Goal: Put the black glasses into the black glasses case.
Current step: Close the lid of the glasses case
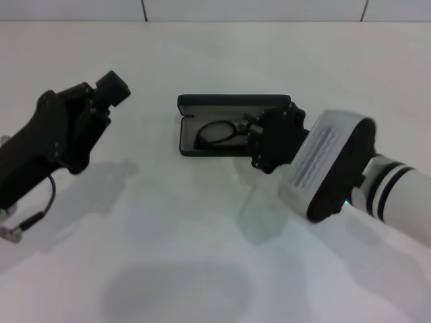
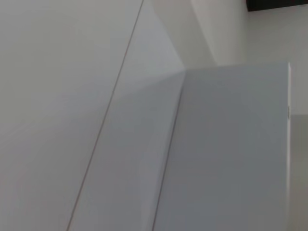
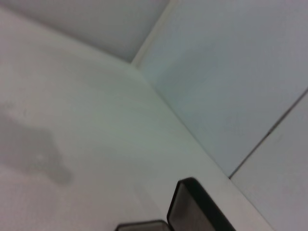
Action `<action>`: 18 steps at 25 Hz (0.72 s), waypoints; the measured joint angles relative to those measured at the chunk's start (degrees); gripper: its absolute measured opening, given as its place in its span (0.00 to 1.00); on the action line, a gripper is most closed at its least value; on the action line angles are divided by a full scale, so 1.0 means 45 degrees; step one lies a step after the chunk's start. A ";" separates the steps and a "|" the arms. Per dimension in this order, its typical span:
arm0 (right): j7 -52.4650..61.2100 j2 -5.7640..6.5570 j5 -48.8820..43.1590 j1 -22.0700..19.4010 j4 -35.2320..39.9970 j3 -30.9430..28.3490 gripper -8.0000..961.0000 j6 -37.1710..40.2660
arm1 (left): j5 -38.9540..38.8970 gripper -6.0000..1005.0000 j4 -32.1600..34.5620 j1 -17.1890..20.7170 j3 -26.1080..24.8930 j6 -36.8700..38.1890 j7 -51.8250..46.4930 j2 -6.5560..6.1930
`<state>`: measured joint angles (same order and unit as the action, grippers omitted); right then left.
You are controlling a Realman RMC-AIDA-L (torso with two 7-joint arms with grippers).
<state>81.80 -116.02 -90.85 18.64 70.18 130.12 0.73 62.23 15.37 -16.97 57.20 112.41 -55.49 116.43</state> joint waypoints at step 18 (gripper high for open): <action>-0.0121 0.0095 0.3450 -0.1492 -0.0342 -0.7704 0.12 1.2374 | 0.0495 0.05 0.1506 -0.2011 -0.0002 -0.2017 -0.2317 -0.1077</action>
<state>81.26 -115.60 -75.33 11.92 68.64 95.45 56.41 64.45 22.14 -26.02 57.19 103.34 -65.92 111.58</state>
